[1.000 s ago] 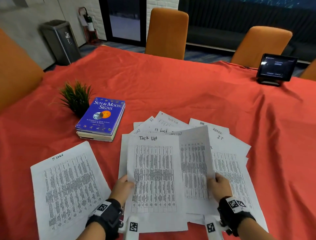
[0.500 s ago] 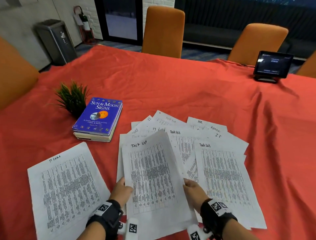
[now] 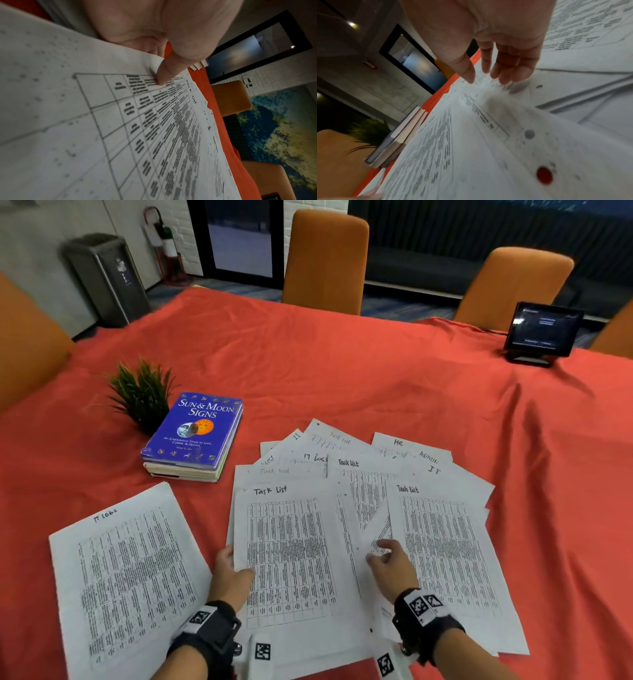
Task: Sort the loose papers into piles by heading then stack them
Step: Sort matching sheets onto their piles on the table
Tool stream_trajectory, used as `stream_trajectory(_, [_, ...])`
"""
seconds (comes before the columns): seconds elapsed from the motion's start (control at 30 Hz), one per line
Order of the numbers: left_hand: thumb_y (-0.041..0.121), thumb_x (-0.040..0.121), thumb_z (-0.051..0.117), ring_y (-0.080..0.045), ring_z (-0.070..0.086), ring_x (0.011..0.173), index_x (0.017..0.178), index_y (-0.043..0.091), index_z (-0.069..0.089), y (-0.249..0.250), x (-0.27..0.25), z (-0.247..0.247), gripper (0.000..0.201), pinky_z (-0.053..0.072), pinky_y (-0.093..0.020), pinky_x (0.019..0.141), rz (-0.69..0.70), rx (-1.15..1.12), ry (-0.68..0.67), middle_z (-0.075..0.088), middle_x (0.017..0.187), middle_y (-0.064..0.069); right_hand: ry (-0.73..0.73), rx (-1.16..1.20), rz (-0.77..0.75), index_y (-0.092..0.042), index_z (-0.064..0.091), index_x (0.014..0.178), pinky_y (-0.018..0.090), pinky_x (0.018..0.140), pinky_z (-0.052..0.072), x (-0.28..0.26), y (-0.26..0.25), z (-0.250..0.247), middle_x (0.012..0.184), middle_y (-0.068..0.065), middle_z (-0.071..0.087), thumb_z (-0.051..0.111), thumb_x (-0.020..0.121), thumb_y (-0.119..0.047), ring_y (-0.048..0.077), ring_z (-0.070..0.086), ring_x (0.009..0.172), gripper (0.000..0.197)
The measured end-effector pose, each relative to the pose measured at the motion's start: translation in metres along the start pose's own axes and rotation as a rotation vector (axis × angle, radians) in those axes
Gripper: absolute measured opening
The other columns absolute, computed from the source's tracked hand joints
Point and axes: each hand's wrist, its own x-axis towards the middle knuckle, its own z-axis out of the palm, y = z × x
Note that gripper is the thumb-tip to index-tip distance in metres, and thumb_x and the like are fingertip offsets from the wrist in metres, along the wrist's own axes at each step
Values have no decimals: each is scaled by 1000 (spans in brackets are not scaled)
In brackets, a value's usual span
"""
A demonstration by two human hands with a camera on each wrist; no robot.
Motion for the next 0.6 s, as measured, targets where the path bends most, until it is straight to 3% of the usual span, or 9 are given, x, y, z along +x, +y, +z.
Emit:
stream_trajectory(0.1, [-4, 87, 54, -24, 56, 106, 139, 9, 42, 6, -3, 0, 54, 43, -31, 90, -47, 36, -28, 57, 131, -9, -77, -106, 83, -17, 54, 117, 28, 75, 49, 12, -2, 0, 106, 5, 64, 64, 86, -30, 23, 64, 93, 35])
stream_trajectory(0.2, [-4, 87, 50, -22, 57, 98, 137, 11, 46, 9, -4, 4, 52, 44, -28, 77, -28, 9, -33, 58, 128, -9, -198, -128, 131, -16, 58, 86, 31, 69, 52, 17, -7, 3, 79, 1, 59, 62, 86, -25, 19, 57, 67, 10])
stream_trajectory(0.27, [-1, 82, 50, -28, 61, 99, 118, 12, 58, 6, -1, -2, 39, 46, -32, 79, -12, -59, 26, 66, 112, -8, -202, -139, 132, -14, 56, 76, 31, 66, 52, 20, -10, 3, 70, 3, 55, 58, 86, -19, 19, 54, 62, 12])
stream_trajectory(0.33, [7, 73, 50, -33, 62, 90, 92, 7, 61, 7, 2, -12, 22, 49, -38, 79, -22, -139, 145, 67, 92, -11, -134, -127, 128, -11, 58, 83, 31, 70, 53, 21, -10, 0, 78, 4, 61, 53, 89, -14, 20, 58, 69, 9])
stream_trajectory(0.4, [4, 78, 47, -30, 55, 74, 74, 4, 53, 9, 2, -23, 8, 42, -37, 73, -28, -211, 242, 58, 78, -13, -68, -105, 135, -12, 59, 93, 27, 64, 51, 19, -8, -5, 86, 5, 64, 47, 92, -11, 17, 59, 70, 12])
stream_trajectory(0.47, [-2, 86, 42, -24, 45, 66, 70, 3, 48, 9, 6, -32, 17, 33, -34, 70, -34, -228, 305, 49, 73, -11, -62, -91, 148, -12, 59, 101, 26, 60, 51, 17, -5, -11, 94, 8, 67, 45, 92, -6, 18, 62, 71, 18])
stream_trajectory(0.6, [-1, 87, 42, -22, 43, 77, 71, 6, 44, 6, 19, -34, 17, 32, -36, 77, -46, -154, 287, 46, 74, -6, -97, -50, 139, -6, 65, 103, 36, 74, 57, 18, 2, -14, 92, 11, 70, 43, 88, 1, 27, 66, 80, 28])
